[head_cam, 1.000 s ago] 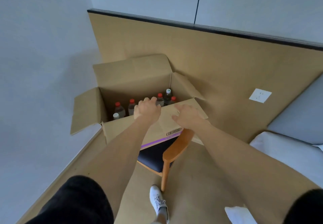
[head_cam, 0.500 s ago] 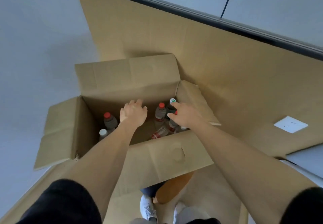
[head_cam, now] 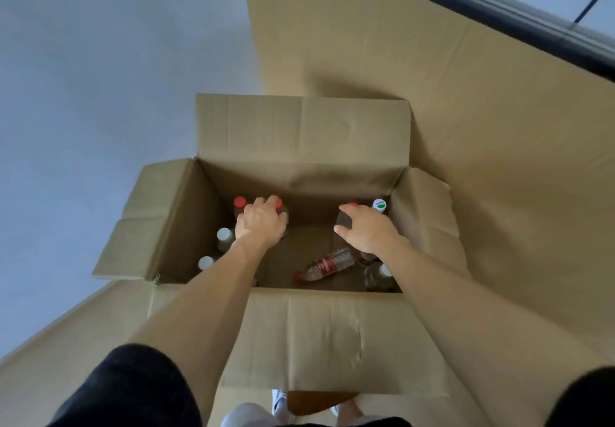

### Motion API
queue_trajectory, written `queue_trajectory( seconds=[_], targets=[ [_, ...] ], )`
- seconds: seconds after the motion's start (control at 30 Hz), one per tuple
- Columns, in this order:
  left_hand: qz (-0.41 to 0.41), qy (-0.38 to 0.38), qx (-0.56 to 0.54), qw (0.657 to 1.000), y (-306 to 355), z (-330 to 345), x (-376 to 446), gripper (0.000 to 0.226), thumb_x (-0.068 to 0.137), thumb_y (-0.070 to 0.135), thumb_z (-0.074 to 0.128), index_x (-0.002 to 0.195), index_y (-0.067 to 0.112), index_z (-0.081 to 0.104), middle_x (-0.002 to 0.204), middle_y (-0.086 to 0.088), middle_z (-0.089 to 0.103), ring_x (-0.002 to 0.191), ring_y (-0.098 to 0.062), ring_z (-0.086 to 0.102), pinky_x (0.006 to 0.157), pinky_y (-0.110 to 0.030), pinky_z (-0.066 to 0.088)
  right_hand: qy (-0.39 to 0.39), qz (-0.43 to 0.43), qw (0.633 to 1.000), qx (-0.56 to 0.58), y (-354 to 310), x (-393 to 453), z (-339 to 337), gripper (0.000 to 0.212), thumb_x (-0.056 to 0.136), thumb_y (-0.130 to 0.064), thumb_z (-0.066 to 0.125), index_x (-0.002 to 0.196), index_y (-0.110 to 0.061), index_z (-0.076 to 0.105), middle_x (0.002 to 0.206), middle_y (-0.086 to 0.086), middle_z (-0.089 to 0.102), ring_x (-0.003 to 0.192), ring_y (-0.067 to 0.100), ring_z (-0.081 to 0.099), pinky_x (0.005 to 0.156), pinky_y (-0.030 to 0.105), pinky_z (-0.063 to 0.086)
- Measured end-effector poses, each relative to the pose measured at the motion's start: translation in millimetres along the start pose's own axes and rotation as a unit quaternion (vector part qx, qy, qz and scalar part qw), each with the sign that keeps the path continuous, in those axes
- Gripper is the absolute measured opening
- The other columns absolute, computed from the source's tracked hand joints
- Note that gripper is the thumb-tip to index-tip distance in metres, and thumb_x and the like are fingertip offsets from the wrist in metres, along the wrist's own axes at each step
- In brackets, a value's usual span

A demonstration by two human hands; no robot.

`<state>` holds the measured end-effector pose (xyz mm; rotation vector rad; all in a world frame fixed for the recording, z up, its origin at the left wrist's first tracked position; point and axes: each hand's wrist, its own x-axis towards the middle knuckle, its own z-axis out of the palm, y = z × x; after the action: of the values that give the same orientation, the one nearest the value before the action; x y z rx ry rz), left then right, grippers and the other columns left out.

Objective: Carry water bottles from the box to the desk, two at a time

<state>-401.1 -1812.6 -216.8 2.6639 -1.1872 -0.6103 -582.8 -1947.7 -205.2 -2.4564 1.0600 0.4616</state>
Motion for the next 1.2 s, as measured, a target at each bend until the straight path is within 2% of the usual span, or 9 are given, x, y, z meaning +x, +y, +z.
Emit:
queue_trajectory(
  seconds=[0.4,0.53,0.63,0.73,0.83,0.93,1.07,1.13,1.2],
  targets=[
    [-0.04,-0.035,-0.001,0.999,-1,25,47,0.056,0.101,0.029,0.05,0.154,0.021,0.034,0.148,-0.014,0.044,0.132,-0.04,0.044,0.103,-0.05,0.045,-0.007,0.004,1.0,-0.002,22,44,18,0.062,0.1,-0.046,0.052,0.155,-0.024,0.031,0.155,0.008,0.04,0.14,0.031,0.041,0.11,0.043,0.041],
    [-0.046,-0.05,0.011,0.998,-5,40,64,0.058,0.101,0.031,0.051,0.155,0.021,0.033,0.149,-0.015,0.041,0.132,-0.041,0.043,0.104,-0.05,0.044,-0.006,0.02,1.0,0.002,27,63,25,0.067,0.099,-0.044,0.055,0.157,-0.023,0.028,0.159,0.01,0.033,0.143,0.033,0.036,0.114,0.043,0.037],
    [-0.054,-0.059,0.004,0.997,-10,50,72,0.061,0.098,0.028,0.056,0.155,0.021,0.033,0.148,-0.014,0.042,0.132,-0.041,0.044,0.103,-0.048,0.044,-0.017,0.029,0.999,0.001,29,77,32,0.074,0.097,-0.042,0.06,0.159,-0.022,0.023,0.162,0.011,0.026,0.145,0.034,0.033,0.116,0.043,0.034],
    [-0.048,-0.051,-0.001,0.998,-15,59,74,0.066,0.09,0.018,0.066,0.149,0.02,0.037,0.14,-0.015,0.047,0.125,-0.041,0.05,0.095,-0.049,0.05,-0.025,0.036,0.999,-0.009,30,86,43,0.082,0.093,-0.037,0.067,0.158,-0.018,0.022,0.16,0.012,0.028,0.143,0.036,0.035,0.115,0.044,0.036],
    [-0.039,-0.04,-0.001,0.998,-18,65,75,0.057,0.085,0.014,0.07,0.136,0.018,0.045,0.13,-0.013,0.049,0.117,-0.041,0.055,0.085,-0.048,0.052,-0.004,0.049,0.998,-0.03,30,93,51,0.076,0.087,-0.023,0.075,0.151,-0.013,0.036,0.15,0.012,0.035,0.132,0.038,0.045,0.108,0.044,0.043],
    [-0.027,-0.044,0.013,0.999,-20,70,77,0.056,0.082,0.018,0.075,0.13,0.021,0.047,0.127,-0.009,0.05,0.115,-0.037,0.054,0.078,-0.044,0.05,0.001,0.041,0.998,-0.043,30,98,57,0.059,0.086,-0.014,0.075,0.139,-0.012,0.05,0.142,0.012,0.039,0.124,0.038,0.05,0.102,0.043,0.046],
    [-0.011,-0.044,-0.002,0.999,-24,77,85,0.056,0.077,0.02,0.082,0.124,0.022,0.052,0.125,-0.005,0.047,0.111,-0.033,0.056,0.073,-0.041,0.052,0.007,0.026,0.999,-0.036,34,99,70,0.052,0.091,-0.007,0.068,0.139,-0.015,0.05,0.141,0.012,0.044,0.124,0.038,0.049,0.1,0.042,0.046],
    [0.0,-0.048,-0.019,0.999,-27,81,89,0.054,0.077,0.018,0.082,0.124,0.02,0.055,0.128,-0.006,0.045,0.109,-0.034,0.057,0.075,-0.041,0.054,0.016,0.018,1.0,-0.017,34,101,74,0.05,0.091,-0.007,0.067,0.138,-0.016,0.051,0.14,0.012,0.044,0.123,0.038,0.05,0.099,0.043,0.046],
    [0.006,-0.057,-0.028,0.998,-32,86,90,0.054,0.081,0.018,0.079,0.13,0.018,0.057,0.13,-0.007,0.046,0.11,-0.033,0.059,0.084,-0.042,0.054,0.017,0.01,1.0,-0.004,33,102,77,0.051,0.091,-0.009,0.069,0.138,-0.016,0.052,0.141,0.012,0.042,0.123,0.037,0.051,0.099,0.043,0.047]
  ],
)
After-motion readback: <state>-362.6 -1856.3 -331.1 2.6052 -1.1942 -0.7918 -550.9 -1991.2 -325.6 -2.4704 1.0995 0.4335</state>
